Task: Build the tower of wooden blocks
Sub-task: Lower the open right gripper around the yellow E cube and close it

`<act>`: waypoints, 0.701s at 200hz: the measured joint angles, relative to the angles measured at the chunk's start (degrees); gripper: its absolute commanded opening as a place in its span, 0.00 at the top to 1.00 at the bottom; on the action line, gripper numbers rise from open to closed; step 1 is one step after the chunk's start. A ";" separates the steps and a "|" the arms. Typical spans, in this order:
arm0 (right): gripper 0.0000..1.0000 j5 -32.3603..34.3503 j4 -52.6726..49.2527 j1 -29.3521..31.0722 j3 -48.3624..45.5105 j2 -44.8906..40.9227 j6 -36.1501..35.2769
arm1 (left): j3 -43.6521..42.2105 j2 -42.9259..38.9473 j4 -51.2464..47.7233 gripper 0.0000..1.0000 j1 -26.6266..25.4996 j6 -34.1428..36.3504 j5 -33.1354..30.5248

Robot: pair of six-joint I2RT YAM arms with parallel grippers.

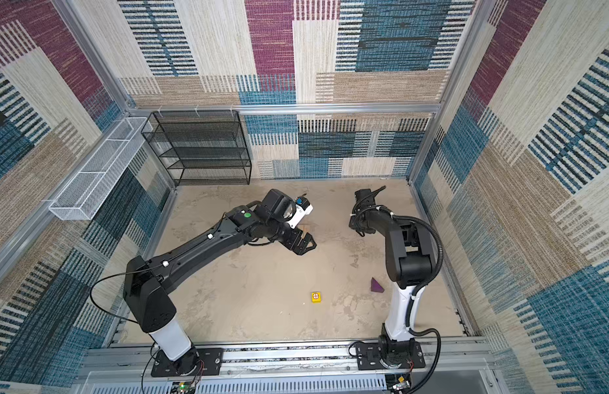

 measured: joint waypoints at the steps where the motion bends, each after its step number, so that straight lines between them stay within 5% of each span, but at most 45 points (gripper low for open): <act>1: 0.57 0.00 0.00 0.00 0.00 0.00 -0.04 | 0.00 0.00 0.00 0.01 0.00 0.00 0.00; 86: 0.24 0.37 0.00 -0.02 0.11 0.33 -0.28 | 0.11 0.31 -0.02 0.01 0.00 0.00 -0.07; 140: 0.34 0.66 -0.02 -0.02 0.55 0.59 -0.68 | 0.11 1.16 0.00 0.01 -0.13 -0.09 -0.72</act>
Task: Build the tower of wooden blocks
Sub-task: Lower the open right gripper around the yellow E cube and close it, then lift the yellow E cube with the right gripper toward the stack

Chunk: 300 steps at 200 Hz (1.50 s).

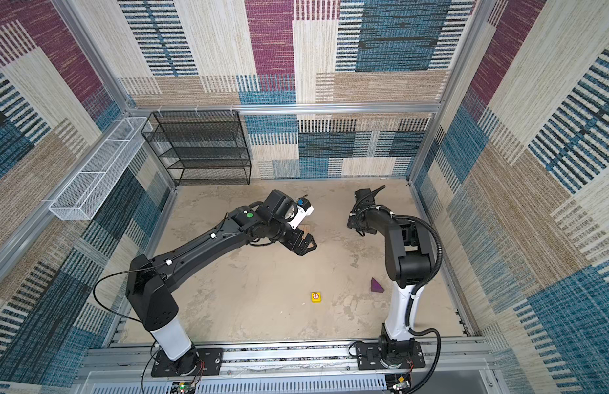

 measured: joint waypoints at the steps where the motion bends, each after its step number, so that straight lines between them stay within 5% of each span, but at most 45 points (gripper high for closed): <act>1: 0.34 0.00 0.00 0.00 0.00 0.00 0.00 | 0.00 0.02 0.00 0.02 0.00 0.00 -0.07; 74: 0.55 0.00 -0.04 0.00 1.40 0.96 -0.24 | 0.00 1.27 -0.04 0.02 0.00 -0.11 -1.20; 149: 0.57 1.55 -0.39 0.00 2.51 1.11 -0.61 | 0.00 1.36 -0.15 0.02 0.00 -0.13 -1.20; 214: 0.70 1.51 -0.46 0.00 2.56 1.42 -0.61 | 0.28 1.33 -0.44 0.02 0.00 -0.13 -1.25; 300: 0.61 1.51 -0.63 0.00 2.91 1.70 -0.61 | 0.55 1.27 -0.63 0.02 0.00 -0.13 -2.32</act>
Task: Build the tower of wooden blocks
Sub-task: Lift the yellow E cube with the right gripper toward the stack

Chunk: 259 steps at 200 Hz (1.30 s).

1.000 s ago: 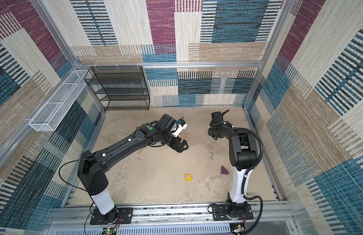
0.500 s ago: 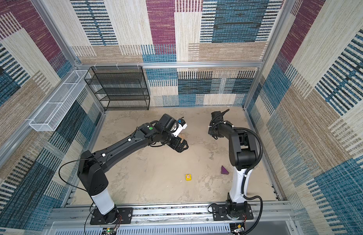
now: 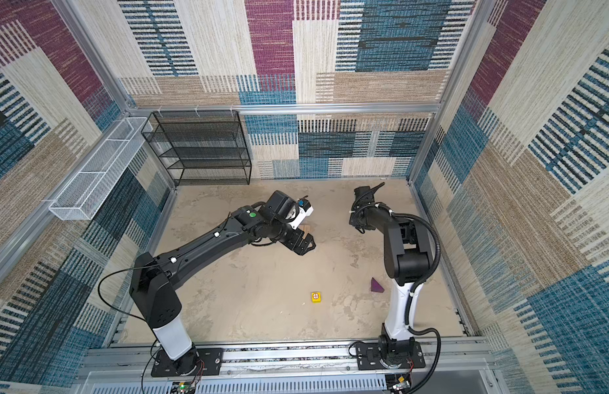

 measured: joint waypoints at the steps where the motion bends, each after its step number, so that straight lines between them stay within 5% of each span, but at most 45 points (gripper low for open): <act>1: 0.61 0.00 0.00 0.00 0.00 0.00 0.00 | 0.00 0.00 0.00 0.02 0.00 0.00 0.00; 133: 0.70 -0.09 -0.22 0.00 -0.02 0.04 -0.48 | 0.11 0.00 -0.76 0.02 0.00 0.00 -0.07; 163: 0.91 -0.31 -0.02 0.00 -0.57 -0.33 -1.20 | 0.11 0.00 -1.09 0.02 0.00 0.00 -0.20; 259: 1.00 -2.67 -0.66 0.07 -8.04 -7.69 -1.90 | 0.42 -1.05 -1.44 0.02 0.02 -2.43 -5.64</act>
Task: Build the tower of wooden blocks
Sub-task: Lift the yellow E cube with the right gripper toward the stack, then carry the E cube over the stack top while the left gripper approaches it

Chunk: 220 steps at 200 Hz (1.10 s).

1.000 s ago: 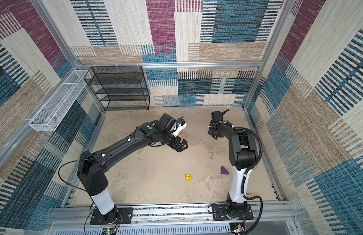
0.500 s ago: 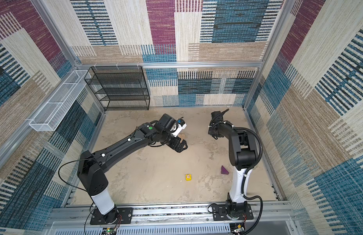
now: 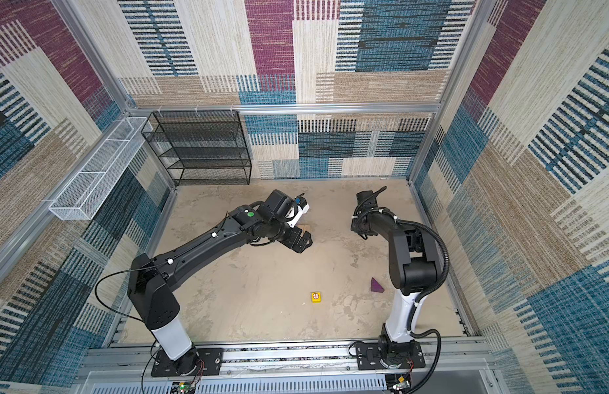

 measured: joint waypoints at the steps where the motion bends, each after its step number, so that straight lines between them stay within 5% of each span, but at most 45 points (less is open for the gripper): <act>1: 1.00 -0.02 0.00 0.00 -0.07 -0.07 0.00 | 0.00 -0.02 0.00 0.02 0.00 0.00 -0.24; 156: 1.00 0.72 -5.44 10.05 -2.36 -12.92 4.74 | -1.95 -2.45 0.83 0.01 0.66 -4.26 -6.62; 220: 1.00 1.14 -7.32 18.53 1.60 -14.80 10.29 | -3.61 -2.01 2.45 0.01 5.31 -8.50 -5.79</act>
